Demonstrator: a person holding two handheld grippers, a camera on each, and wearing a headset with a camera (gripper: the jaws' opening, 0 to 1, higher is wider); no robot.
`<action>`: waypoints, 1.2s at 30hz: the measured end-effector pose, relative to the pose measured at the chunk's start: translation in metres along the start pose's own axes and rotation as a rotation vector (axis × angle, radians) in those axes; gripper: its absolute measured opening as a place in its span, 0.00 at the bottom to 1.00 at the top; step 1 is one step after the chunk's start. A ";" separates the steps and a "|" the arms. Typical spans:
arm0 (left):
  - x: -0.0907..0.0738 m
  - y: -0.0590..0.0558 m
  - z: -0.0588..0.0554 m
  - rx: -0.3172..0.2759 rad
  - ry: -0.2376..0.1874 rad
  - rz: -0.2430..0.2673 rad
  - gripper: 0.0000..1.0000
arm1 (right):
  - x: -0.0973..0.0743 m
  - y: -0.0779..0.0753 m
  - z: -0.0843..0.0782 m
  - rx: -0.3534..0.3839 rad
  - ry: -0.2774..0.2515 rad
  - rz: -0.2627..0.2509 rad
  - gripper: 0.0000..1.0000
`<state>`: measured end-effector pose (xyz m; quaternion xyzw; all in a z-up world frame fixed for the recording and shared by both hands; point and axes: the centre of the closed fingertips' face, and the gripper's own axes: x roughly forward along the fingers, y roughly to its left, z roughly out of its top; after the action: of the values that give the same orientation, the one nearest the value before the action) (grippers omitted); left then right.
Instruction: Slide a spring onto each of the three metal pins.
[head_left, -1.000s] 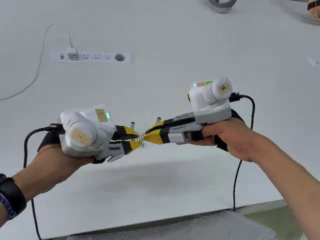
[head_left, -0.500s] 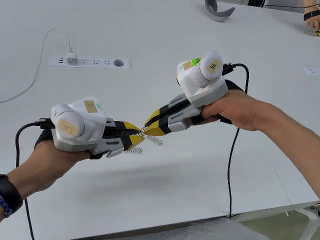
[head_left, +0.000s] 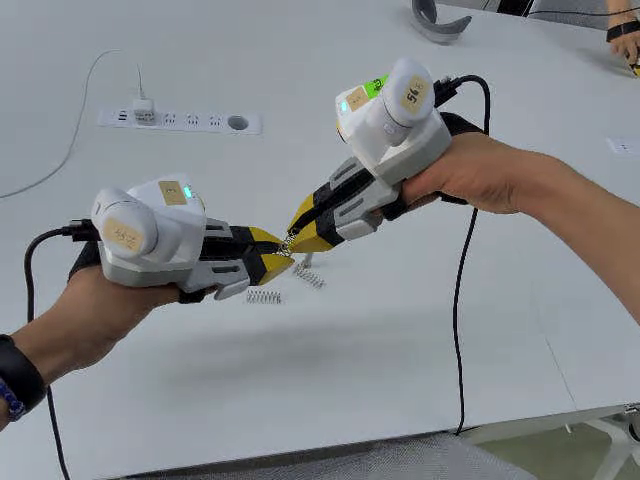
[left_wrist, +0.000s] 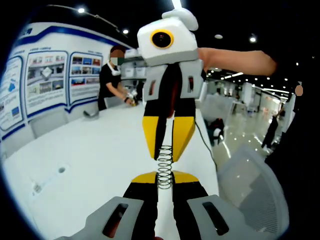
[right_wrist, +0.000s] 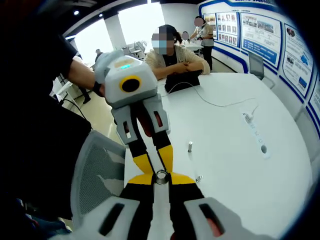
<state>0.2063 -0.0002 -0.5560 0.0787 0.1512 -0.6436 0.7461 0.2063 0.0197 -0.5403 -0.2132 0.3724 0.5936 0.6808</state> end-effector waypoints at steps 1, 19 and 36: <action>0.000 0.000 0.001 0.000 -0.004 0.000 0.09 | -0.001 0.000 0.001 -0.002 0.001 0.002 0.12; 0.004 -0.004 0.012 0.014 -0.034 -0.023 0.09 | -0.010 0.001 -0.009 -0.093 0.101 0.048 0.13; 0.006 -0.010 0.018 0.020 -0.044 -0.055 0.09 | -0.008 0.011 -0.008 -0.127 0.112 0.087 0.14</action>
<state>0.1992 -0.0134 -0.5399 0.0679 0.1303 -0.6669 0.7305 0.1936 0.0107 -0.5371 -0.2725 0.3806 0.6321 0.6175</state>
